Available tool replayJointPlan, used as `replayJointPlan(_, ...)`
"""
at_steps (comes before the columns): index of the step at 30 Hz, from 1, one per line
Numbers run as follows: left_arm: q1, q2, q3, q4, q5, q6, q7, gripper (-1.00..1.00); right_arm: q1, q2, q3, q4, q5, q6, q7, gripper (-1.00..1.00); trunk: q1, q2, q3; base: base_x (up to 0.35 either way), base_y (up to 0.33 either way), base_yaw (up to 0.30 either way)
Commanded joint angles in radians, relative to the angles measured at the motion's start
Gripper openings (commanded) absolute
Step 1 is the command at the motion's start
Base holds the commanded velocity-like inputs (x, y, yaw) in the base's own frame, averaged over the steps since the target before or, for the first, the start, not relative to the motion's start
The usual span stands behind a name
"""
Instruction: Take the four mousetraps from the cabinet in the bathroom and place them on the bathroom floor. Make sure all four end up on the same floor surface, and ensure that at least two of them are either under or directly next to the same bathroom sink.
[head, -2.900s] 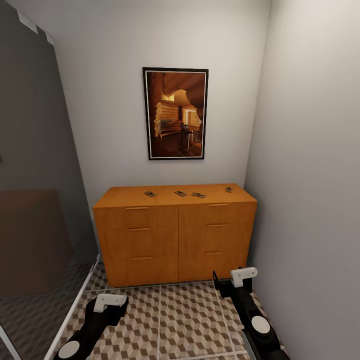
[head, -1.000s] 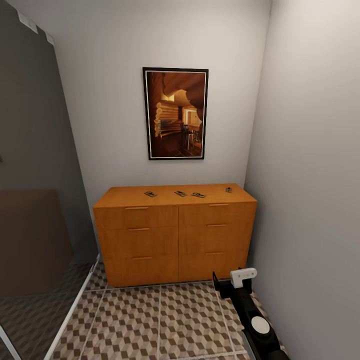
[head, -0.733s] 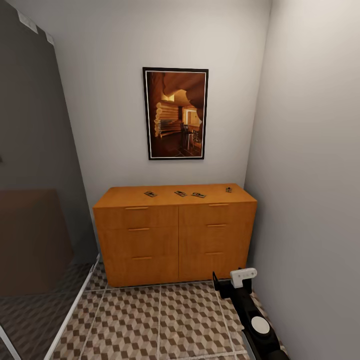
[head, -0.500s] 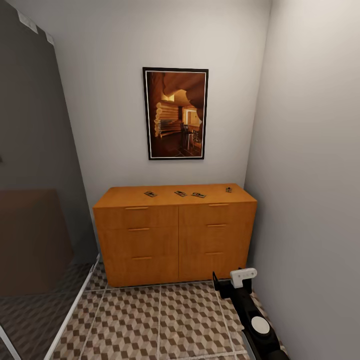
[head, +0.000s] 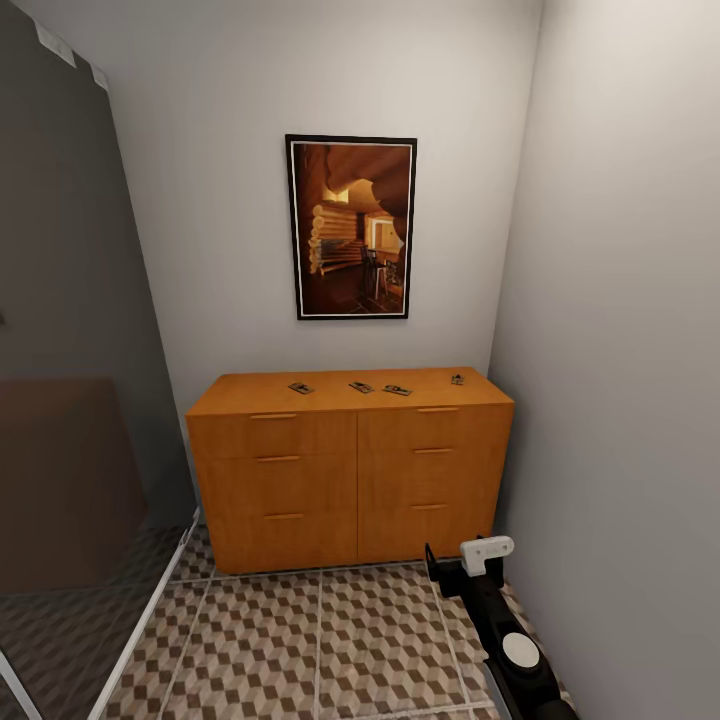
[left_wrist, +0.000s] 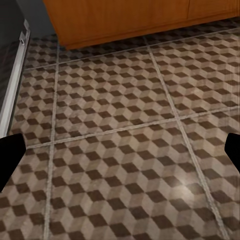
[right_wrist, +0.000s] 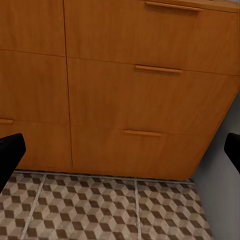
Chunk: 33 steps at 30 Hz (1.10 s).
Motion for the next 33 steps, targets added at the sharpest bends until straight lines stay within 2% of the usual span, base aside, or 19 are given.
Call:
replayJointPlan(1,0.0,-0.001,-0.005,0.0,0.003,-0.002,0.0,1.0,-0.001,0.0,0.001,-0.001,0.011,0.009,-0.005,1.0,0.0,-0.001,-0.001,0.0,0.0,0.0)
replayJointPlan(10,0.0,-0.007,-0.005,0.0,0.003,-0.002,-0.001,1.0,-0.014,0.0,-0.004,-0.043,0.015,0.036,-0.015,1.0,0.0,-0.001,-0.001,0.0,0.0,0.0)
replayJointPlan(13,0.0,-0.008,-0.005,0.0,0.003,-0.002,-0.001,1.0,-0.06,0.0,-0.004,-0.074,0.016,0.117,-0.018,1.0,0.0,-0.001,-0.001,0.0,0.0,0.0)
replayJointPlan(18,0.0,-0.009,-0.005,0.0,0.003,-0.002,-0.001,1.0,-0.115,0.0,-0.004,-0.087,0.016,0.199,-0.018,1.0,0.0,-0.001,-0.001,0.0,0.0,0.0)
replayJointPlan(23,0.0,-0.009,-0.005,0.004,0.003,-0.002,-0.001,1.0,-0.204,0.0,-0.005,-0.094,0.016,0.259,-0.021,1.0,0.0,-0.001,-0.001,0.0,0.0,0.0)
replayJointPlan(26,0.0,-0.009,-0.005,0.006,0.003,-0.002,-0.001,1.0,-0.274,0.0,-0.005,-0.097,0.016,0.337,-0.022,1.0,0.0,-0.001,-0.001,0.0,0.0,0.0)
replayJointPlan(28,0.0,-0.009,-0.006,0.007,0.002,-0.002,-0.001,1.0,-0.361,0.0,-0.005,-0.099,0.016,0.44,-0.022,1.0,0.0,-0.001,-0.001,0.0,0.0,0.0)
replayJointPlan(31,0.0,-0.009,-0.006,0.008,0.002,-0.002,-0.001,1.0,-0.409,0.0,-0.005,-0.099,0.015,0.48,-0.022,1.0,0.0,-0.001,-0.001,0.0,0.0,0.0)
replayJointPlan(33,0.0,-0.009,-0.006,0.008,0.002,-0.002,-0.001,1.0,-0.479,0.0,-0.005,-0.099,0.014,0.518,-0.022,1.0,0.0,-0.001,-0.001,0.0,0.0,0.0)
